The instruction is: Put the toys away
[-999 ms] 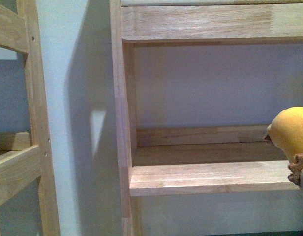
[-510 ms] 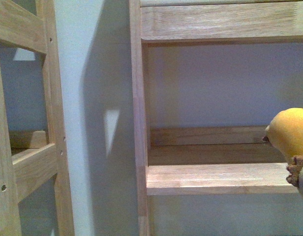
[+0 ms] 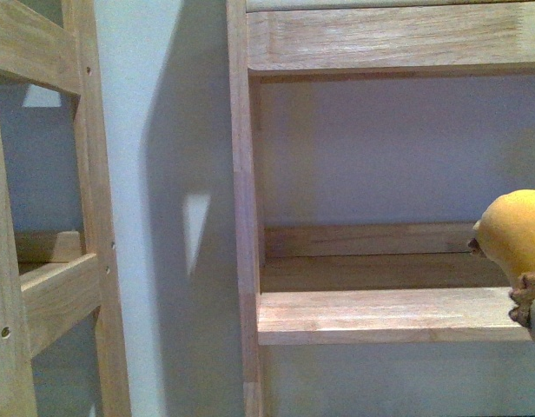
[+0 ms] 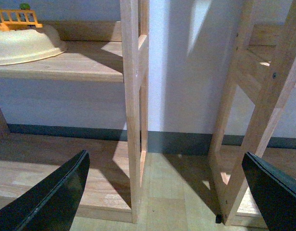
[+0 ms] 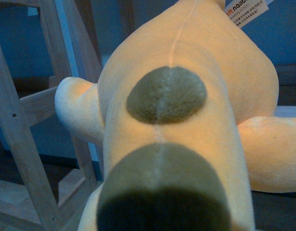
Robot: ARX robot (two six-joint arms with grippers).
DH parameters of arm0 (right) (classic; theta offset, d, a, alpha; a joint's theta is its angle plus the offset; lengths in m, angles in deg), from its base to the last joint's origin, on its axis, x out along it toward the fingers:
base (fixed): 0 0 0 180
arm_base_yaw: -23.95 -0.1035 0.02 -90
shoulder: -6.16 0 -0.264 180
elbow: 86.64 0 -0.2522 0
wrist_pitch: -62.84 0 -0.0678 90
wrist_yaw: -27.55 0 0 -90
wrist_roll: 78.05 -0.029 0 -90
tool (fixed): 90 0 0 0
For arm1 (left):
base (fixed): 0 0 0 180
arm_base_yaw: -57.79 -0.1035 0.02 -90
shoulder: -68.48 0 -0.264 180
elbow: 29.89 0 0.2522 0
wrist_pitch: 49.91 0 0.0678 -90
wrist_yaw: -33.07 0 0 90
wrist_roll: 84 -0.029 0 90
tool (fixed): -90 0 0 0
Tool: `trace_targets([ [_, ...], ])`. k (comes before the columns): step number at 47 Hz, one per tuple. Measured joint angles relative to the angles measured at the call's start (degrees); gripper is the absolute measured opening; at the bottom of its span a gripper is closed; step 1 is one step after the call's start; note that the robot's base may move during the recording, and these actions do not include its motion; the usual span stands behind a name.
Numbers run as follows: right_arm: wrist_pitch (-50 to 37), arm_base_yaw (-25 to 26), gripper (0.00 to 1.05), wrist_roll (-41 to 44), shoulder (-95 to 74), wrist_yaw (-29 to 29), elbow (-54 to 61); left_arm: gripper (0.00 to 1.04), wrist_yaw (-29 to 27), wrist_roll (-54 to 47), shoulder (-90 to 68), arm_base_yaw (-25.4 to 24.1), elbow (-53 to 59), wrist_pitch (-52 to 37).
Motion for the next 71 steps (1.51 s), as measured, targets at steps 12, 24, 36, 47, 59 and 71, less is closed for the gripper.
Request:
trace_targets([
  [12,10.7,12.8,0.09,-0.6,-8.7,-10.4,-12.7,0.98,0.0,0.0,0.0,0.0,0.0,0.0],
  [24,6.4,20.0,0.09,-0.9,-19.6,-16.0,-31.0,0.98,0.0,0.0,0.0,0.0,0.0,0.0],
  [36,2.9,19.1,0.09,-1.1,-33.8,-12.5,-49.6,0.98,0.0,0.0,0.0,0.0,0.0,0.0],
  [47,7.8,7.3,0.09,1.6,-55.1,-2.7,-75.5,0.98,0.0,0.0,0.0,0.0,0.0,0.0],
  [59,16.5,-3.1,0.09,4.9,-71.4,2.4,-96.5,0.98,0.0,0.0,0.0,0.0,0.0,0.0],
  [71,23.1,-7.8,0.09,5.3,-83.8,5.5,-113.5,0.98,0.0,0.0,0.0,0.0,0.0,0.0],
])
